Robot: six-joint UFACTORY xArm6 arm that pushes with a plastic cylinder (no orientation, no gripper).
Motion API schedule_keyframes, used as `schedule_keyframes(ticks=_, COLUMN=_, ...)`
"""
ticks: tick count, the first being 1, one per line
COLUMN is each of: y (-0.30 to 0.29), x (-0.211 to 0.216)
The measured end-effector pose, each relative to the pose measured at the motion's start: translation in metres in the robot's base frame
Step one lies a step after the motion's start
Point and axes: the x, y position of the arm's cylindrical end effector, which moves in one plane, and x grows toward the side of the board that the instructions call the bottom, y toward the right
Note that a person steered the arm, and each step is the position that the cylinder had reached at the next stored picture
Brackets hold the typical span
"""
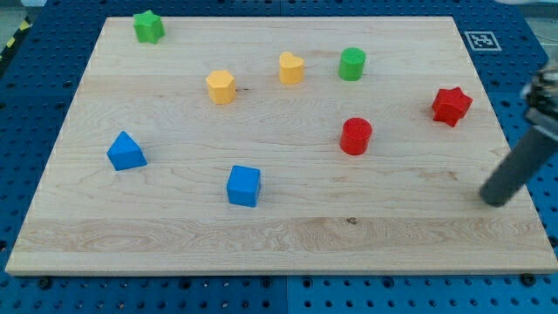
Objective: Place the red circle between yellow blocks
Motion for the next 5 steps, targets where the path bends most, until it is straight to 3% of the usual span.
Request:
schedule_keyframes(ticks=1, y=-0.067, x=-0.016)
schedule_keyframes(ticks=2, y=-0.089, x=-0.067)
schedule_keyframes(ticks=4, y=-0.155, x=-0.104)
schedule_keyframes(ticks=5, y=-0.146, x=-0.111)
